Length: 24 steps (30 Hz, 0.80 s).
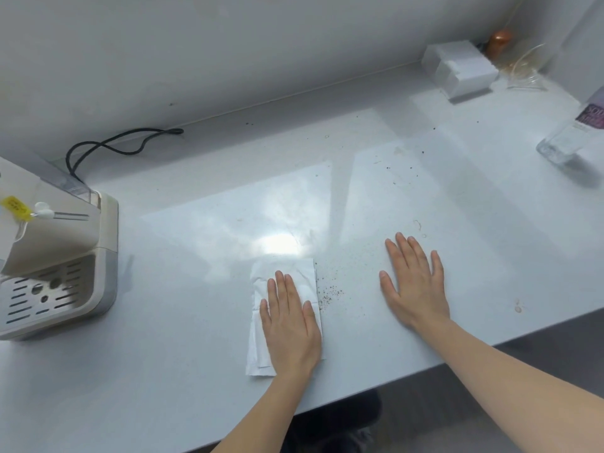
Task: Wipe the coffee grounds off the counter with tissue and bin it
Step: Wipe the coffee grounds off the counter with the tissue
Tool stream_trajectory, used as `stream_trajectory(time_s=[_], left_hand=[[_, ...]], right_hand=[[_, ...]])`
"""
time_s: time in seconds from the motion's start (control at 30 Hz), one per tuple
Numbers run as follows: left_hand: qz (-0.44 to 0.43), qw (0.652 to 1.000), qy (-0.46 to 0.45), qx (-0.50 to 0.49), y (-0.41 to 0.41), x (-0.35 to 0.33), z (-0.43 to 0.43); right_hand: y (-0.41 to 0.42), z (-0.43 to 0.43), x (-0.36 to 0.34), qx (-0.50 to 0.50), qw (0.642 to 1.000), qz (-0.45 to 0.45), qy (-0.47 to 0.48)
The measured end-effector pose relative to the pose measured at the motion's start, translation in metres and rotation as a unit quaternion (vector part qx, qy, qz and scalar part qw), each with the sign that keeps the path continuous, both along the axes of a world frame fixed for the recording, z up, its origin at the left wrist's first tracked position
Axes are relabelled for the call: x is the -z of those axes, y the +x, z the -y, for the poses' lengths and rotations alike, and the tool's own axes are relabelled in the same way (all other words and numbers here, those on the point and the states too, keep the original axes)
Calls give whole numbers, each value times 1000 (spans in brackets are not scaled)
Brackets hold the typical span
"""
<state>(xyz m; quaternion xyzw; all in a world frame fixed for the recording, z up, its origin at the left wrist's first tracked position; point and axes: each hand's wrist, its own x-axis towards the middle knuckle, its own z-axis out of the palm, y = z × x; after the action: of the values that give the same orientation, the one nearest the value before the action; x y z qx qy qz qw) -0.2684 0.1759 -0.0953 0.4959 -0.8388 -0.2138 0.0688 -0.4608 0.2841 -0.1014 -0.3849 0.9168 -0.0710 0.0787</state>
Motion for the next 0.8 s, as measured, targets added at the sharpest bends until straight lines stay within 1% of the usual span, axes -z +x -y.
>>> stream_trajectory(time_s=[0.2,0.3,0.47,0.63,0.8], left_hand=[[-8,993,20,-115,-31,-4,-9],[-5,990,31,-134,-41,-4,-7],[-2,995,22,-94,-48,0,0],[-50,998,22,-41,-60,1,15],[-67,997,21,26,-70,1,29]], right_hand=[[0,1,-1,-1,1000,-5,2],[1,1,-2,1,1000,0,-2],[0,1,-4,1,1000,4,-1],[0,1,-4,0,1000,8,6],[0,0,-6,2,1000,14,7]])
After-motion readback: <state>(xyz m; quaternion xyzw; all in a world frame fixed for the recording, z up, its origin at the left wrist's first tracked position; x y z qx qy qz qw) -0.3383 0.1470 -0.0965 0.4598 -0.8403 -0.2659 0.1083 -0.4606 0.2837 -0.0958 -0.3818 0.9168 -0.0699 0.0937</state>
